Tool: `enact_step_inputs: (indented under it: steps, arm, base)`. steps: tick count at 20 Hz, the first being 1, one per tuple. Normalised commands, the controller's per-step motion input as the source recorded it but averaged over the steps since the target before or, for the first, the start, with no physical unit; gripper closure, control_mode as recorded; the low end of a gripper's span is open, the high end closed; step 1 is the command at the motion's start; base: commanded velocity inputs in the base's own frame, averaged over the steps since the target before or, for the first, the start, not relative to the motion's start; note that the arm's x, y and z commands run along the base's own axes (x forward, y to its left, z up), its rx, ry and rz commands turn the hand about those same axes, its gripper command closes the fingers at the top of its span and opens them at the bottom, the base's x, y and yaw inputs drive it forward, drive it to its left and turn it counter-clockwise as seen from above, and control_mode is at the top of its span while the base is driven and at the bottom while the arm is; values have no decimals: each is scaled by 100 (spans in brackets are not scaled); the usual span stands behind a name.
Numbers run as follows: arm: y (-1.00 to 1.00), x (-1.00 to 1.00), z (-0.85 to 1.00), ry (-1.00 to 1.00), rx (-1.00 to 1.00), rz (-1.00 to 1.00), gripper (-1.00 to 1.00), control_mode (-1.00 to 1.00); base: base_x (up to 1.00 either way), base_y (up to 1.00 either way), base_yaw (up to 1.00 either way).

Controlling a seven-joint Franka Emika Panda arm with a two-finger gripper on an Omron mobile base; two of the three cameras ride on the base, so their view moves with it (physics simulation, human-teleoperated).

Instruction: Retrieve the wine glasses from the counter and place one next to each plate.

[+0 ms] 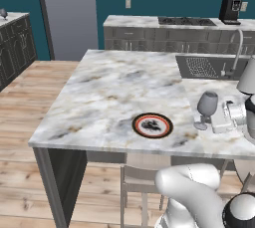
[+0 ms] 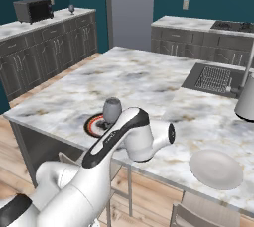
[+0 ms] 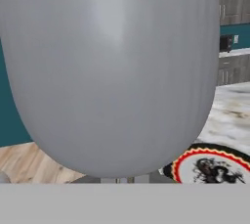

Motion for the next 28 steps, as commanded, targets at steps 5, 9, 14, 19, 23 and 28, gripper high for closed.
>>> enact_step_inputs:
  steps: [5,9,14,19,23,28]
  arm:
    - [-18,28,-35,0,-1,1,100,-100]
    - [-5,21,-30,-2,-2,3,100,-100]
    - [-6,19,-24,-1,0,3,100,-100]
    - [0,30,-25,0,-2,0,100,-100]
    - [0,31,-20,0,0,0,100,-100]
    - [-4,27,-21,0,0,0,100,-100]
  base:
    - [0,0,0]
    - [0,0,0]
    - [0,0,0]
    - [0,0,0]
    - [0,0,0]
    - [0,0,0]
